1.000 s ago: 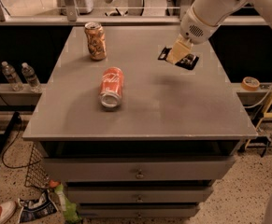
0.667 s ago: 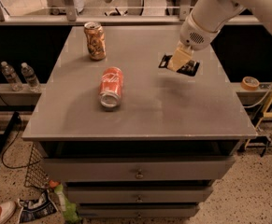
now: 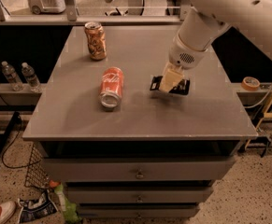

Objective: Move rxbar chocolate near coke can

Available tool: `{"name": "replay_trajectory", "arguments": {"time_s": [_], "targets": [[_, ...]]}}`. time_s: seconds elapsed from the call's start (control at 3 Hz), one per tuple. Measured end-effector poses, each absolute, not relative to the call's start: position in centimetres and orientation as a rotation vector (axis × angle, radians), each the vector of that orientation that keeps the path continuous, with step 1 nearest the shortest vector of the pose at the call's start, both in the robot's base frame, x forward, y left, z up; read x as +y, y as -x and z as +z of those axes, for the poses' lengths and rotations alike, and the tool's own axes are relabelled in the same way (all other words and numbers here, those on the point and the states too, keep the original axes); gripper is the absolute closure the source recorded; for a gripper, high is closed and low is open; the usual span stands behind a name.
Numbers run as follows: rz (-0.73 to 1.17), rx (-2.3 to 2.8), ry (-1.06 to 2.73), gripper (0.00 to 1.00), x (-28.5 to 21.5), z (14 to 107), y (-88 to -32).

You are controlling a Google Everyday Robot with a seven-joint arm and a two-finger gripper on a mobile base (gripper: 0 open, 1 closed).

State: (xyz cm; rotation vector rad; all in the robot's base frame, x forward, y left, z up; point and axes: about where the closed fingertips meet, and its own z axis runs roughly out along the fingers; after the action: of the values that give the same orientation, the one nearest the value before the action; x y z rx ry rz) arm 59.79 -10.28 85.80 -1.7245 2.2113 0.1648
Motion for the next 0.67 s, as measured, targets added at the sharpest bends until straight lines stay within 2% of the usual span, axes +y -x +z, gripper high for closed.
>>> {"name": "replay_trajectory", "arguments": {"time_s": [0.67], "targets": [[0.239,2.123,1.875,1.00,-6.5,84.6,-58.3]]}}
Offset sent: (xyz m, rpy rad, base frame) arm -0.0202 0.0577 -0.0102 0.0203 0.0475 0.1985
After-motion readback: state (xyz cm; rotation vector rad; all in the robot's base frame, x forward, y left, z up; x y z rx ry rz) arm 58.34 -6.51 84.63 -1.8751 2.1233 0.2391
